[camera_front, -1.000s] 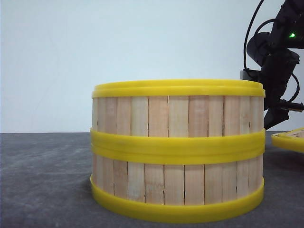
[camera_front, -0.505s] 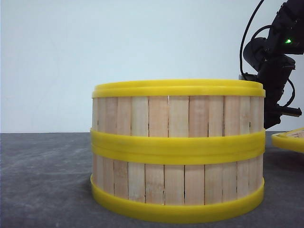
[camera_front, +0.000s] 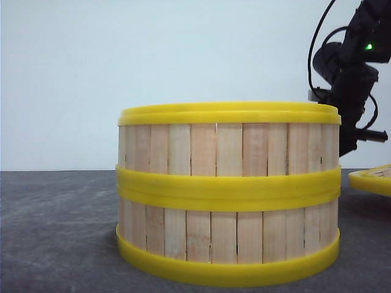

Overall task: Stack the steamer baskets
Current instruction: 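Lift the basket with the right gripper above the two-basket stack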

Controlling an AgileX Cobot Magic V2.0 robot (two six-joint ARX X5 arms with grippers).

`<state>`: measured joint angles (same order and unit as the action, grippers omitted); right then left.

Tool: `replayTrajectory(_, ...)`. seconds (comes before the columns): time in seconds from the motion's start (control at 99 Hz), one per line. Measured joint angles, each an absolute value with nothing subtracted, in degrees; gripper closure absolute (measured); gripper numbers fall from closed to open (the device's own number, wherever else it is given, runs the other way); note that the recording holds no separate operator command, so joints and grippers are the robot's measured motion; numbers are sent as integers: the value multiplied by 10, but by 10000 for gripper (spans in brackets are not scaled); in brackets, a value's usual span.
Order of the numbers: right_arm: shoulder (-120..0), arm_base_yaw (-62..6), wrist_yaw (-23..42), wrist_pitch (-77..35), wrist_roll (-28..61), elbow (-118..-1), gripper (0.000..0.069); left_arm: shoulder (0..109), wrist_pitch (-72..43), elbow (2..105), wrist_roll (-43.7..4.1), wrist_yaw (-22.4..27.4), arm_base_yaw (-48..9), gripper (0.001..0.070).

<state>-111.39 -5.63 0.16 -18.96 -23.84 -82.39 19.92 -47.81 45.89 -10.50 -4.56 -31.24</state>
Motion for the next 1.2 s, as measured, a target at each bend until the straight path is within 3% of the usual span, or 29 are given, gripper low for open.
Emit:
replayTrajectory(0.263, -974, -52, -36, -261, -181, -850, 664, 199, -478, 459, -101, -46, -312, 278)
replayTrajectory(0.485, -837, -58, -135, -354, -121, -853, 664, 199, -479, 459, -101, -46, -312, 278)
replayTrajectory(0.697, -729, -79, -178, -427, -87, -853, 664, 199, -491, 459, -101, -46, -312, 278)
replayTrajectory(0.99, -704, -124, -178, -534, -44, -853, 664, 199, -495, 459, -101, -46, -312, 278)
replayTrajectory(1.202, -704, -177, -163, -514, -30, -811, 664, 199, -491, 459, -101, -46, -312, 278)
